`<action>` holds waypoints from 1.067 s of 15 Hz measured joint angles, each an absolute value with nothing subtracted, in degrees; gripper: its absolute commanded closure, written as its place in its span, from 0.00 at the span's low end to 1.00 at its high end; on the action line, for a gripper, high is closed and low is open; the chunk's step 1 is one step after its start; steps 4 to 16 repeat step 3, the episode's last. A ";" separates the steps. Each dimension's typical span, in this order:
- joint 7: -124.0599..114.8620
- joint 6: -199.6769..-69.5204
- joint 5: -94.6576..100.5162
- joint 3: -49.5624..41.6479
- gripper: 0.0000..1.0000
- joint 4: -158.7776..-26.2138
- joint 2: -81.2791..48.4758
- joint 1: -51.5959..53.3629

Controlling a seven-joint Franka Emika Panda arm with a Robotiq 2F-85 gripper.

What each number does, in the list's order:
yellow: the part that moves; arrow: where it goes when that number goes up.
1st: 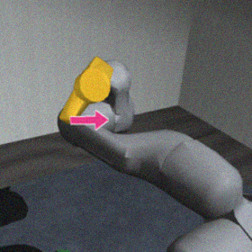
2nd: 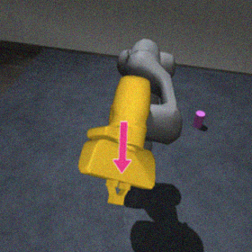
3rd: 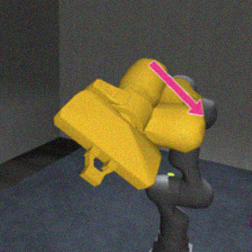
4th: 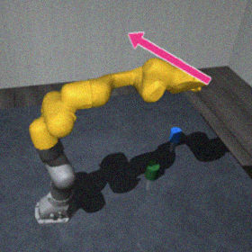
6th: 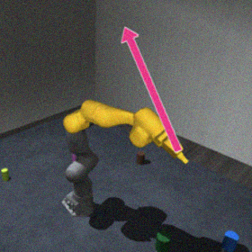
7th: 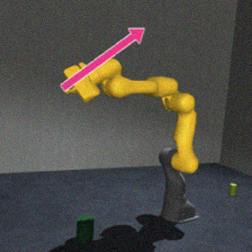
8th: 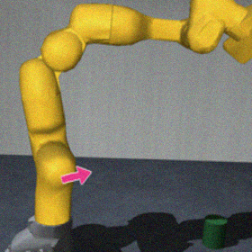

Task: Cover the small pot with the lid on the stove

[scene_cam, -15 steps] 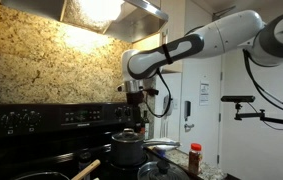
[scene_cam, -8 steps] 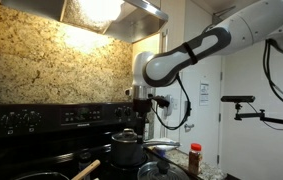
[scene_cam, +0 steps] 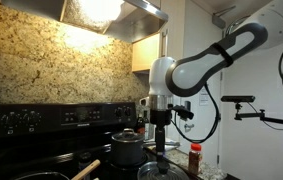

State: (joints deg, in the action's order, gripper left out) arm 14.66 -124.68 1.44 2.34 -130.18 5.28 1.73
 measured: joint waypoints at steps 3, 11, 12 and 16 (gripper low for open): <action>14.66 -121.05 1.44 2.35 0.00 -129.97 7.12 2.53; 14.66 -121.05 1.44 2.35 0.00 -129.97 7.12 2.53; 14.66 -121.05 1.44 2.35 0.00 -129.97 7.12 2.53; 14.66 -121.05 1.44 2.35 0.00 -129.97 7.12 2.53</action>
